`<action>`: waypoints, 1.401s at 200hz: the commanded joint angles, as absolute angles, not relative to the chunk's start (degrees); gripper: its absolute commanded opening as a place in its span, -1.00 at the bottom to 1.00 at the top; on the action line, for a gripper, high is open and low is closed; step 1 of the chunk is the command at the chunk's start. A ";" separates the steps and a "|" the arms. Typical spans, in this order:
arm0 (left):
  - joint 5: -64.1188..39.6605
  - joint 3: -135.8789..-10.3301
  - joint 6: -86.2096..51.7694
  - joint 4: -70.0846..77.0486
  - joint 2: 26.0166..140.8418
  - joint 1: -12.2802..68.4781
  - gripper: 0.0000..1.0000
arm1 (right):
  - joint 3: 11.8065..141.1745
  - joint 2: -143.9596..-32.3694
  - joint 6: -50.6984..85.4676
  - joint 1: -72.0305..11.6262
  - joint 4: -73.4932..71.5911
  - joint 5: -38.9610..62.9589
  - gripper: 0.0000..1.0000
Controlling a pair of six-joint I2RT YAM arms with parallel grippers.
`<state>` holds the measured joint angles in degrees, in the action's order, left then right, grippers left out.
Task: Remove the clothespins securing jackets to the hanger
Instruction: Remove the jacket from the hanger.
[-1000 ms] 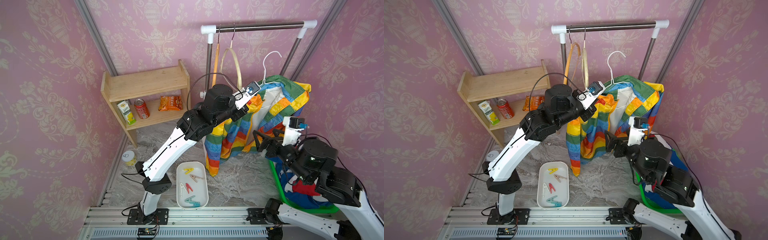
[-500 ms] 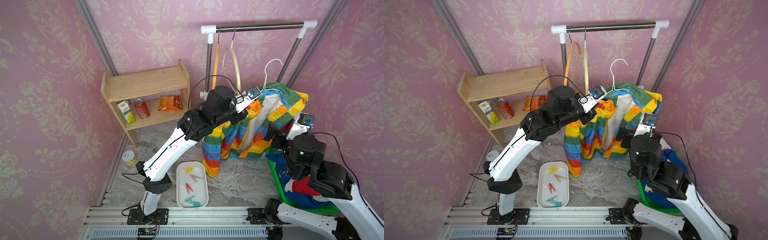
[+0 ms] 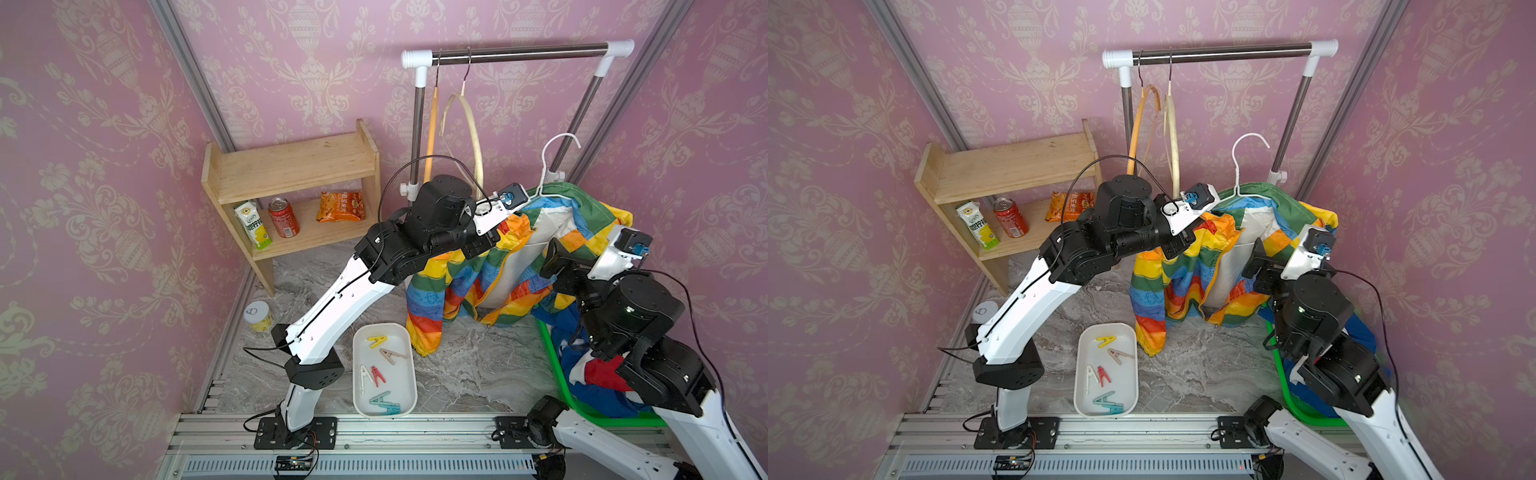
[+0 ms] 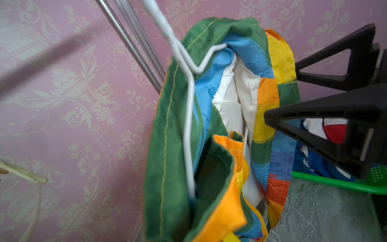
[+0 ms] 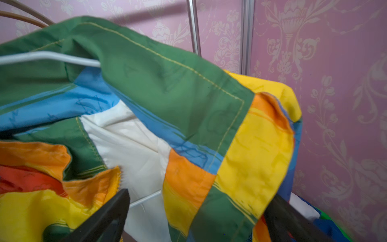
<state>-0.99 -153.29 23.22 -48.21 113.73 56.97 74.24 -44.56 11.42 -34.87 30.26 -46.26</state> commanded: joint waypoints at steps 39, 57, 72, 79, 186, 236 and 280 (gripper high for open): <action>-3.60 -155.21 23.86 -46.39 108.85 58.10 -1.00 | 73.28 -44.17 17.16 -32.43 31.56 -54.55 0.13; -4.35 -155.22 24.40 -46.88 108.54 58.09 -1.00 | 73.48 -41.58 17.95 -30.67 32.90 -57.25 -0.60; -5.99 -155.30 25.49 -47.52 108.29 58.10 -1.00 | 75.17 -41.00 16.40 -29.73 33.40 -59.48 -0.92; -7.03 -155.33 26.44 -47.86 108.28 58.10 -1.00 | 76.30 -41.03 15.44 -29.41 33.22 -59.97 -0.94; 4.68 -157.37 47.81 -47.48 110.77 58.89 -1.00 | 97.73 -48.06 -8.98 -25.93 24.14 -59.68 -1.00; 3.88 -161.67 52.63 -47.51 112.00 58.69 -1.00 | 105.75 -51.09 -23.14 -25.88 27.20 -56.06 -1.00; -5.25 -161.04 51.68 -52.78 107.56 58.62 -1.00 | 105.65 -51.89 -32.23 -25.91 26.45 -56.36 -0.97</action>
